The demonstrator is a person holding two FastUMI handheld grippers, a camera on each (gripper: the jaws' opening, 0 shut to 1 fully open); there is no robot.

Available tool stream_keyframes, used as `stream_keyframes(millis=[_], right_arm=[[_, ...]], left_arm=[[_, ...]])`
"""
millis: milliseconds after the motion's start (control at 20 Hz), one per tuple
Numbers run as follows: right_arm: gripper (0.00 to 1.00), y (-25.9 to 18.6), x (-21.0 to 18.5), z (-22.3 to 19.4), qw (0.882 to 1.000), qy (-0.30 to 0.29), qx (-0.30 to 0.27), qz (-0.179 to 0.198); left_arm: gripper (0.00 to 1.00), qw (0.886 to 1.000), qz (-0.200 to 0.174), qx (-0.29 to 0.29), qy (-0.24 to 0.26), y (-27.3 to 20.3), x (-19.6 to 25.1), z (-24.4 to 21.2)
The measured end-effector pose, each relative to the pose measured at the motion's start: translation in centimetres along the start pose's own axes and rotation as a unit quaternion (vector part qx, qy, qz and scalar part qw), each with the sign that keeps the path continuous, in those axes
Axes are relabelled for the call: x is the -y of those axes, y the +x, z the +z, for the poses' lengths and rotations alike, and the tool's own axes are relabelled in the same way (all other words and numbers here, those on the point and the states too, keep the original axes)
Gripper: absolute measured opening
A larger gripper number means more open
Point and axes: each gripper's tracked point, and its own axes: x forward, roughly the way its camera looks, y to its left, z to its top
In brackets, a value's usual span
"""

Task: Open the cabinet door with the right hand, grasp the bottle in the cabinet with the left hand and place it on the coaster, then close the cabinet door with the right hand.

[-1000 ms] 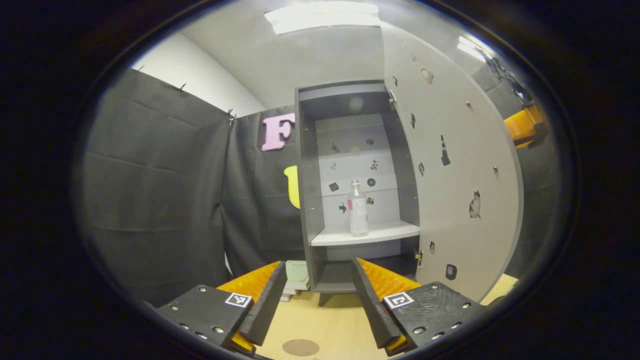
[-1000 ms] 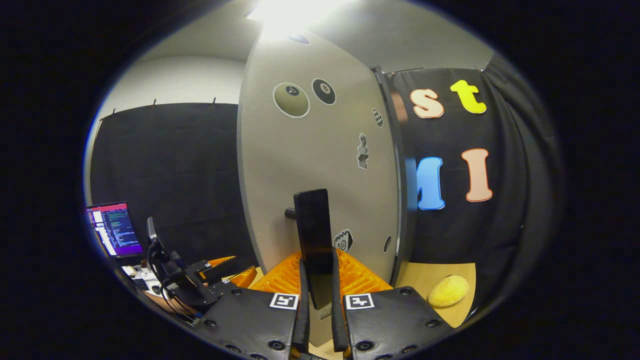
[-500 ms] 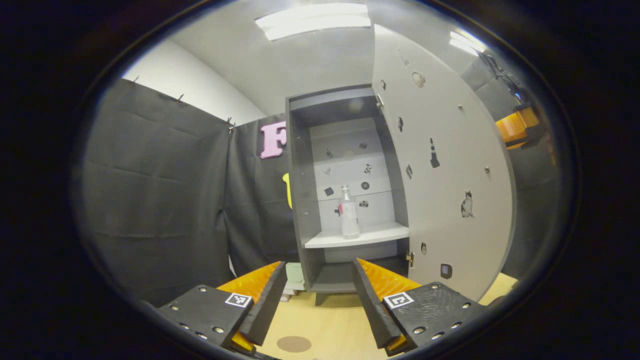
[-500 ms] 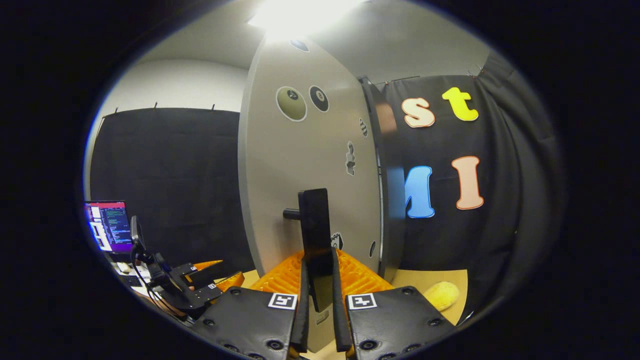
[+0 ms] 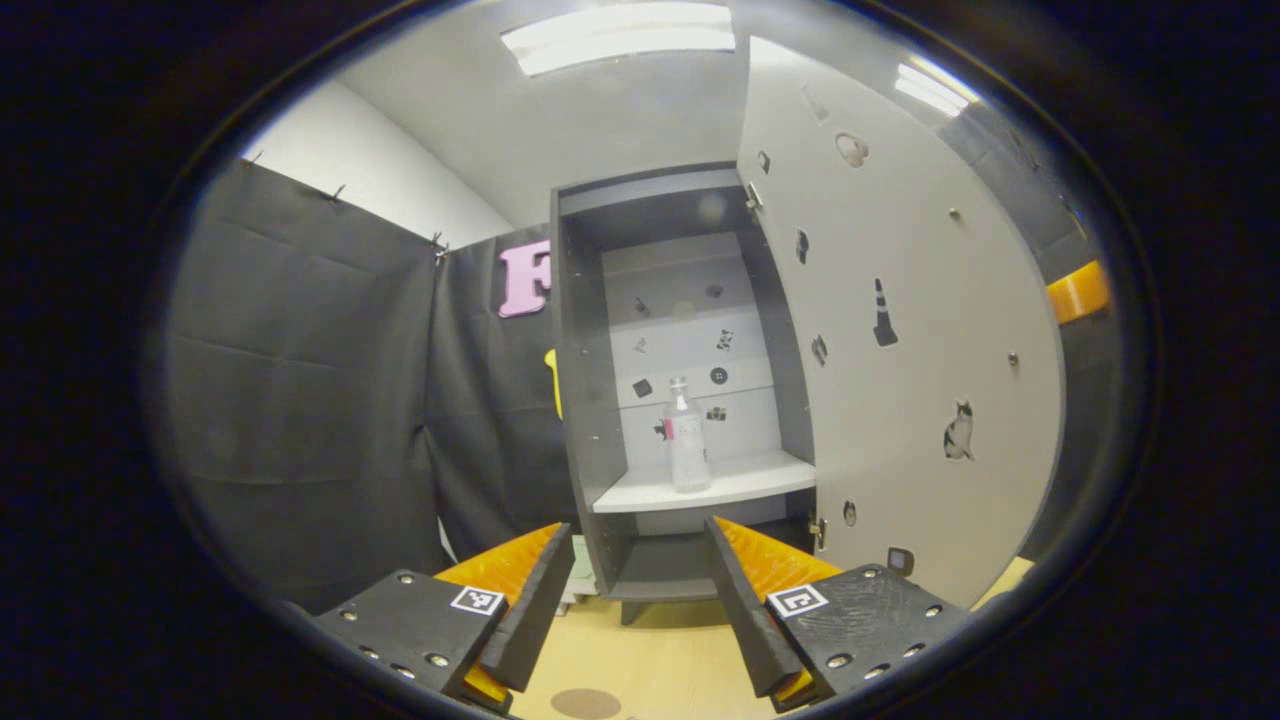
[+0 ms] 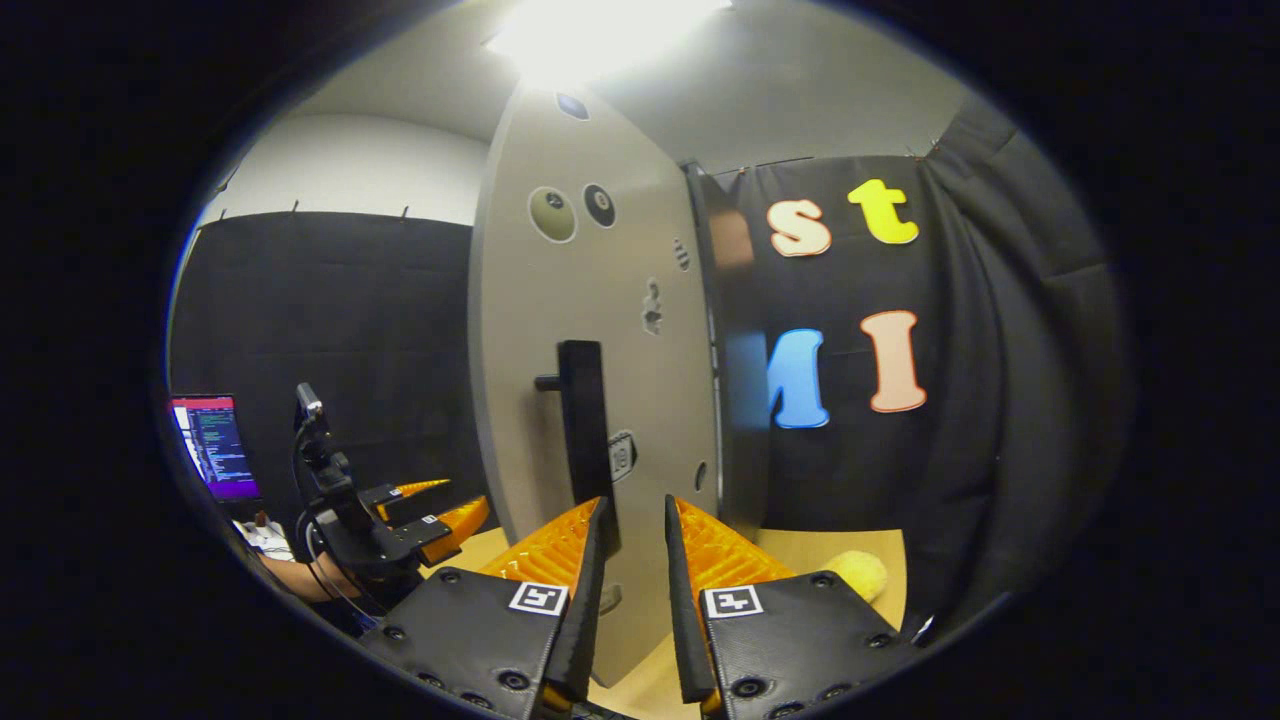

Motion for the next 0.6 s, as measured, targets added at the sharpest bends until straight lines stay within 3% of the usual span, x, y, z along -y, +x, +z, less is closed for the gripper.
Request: stream_keyframes(millis=[100, 200, 300, 400, 600], right_arm=[[0.38, -3.7, 2.4, -0.3, 0.999, 0.012, -0.002, -0.050], [0.60, -7.0, 5.5, -0.2, 0.996, 0.013, 0.000, -0.091], [1.00, -9.1, 7.8, -0.8, 0.990, 0.013, -0.003, -0.142], [0.92, -10.6, 9.0, -1.5, 0.984, 0.022, -0.004, -0.177], [0.98, -15.3, 11.3, -3.2, 0.971, 0.034, -0.003, -0.237]], left_arm=[[0.78, 1.000, -0.018, 0.000, -0.010, 2.3, 0.4, 0.1], [0.80, 0.999, -0.036, -0.004, -0.028, 4.9, 0.8, 0.2], [0.78, 0.997, -0.056, -0.008, -0.046, 7.7, 1.2, 0.4], [0.80, 0.995, -0.075, -0.012, -0.062, 10.6, 1.4, 0.6], [0.77, 0.993, -0.097, -0.005, -0.067, 16.5, 0.7, 1.6]])
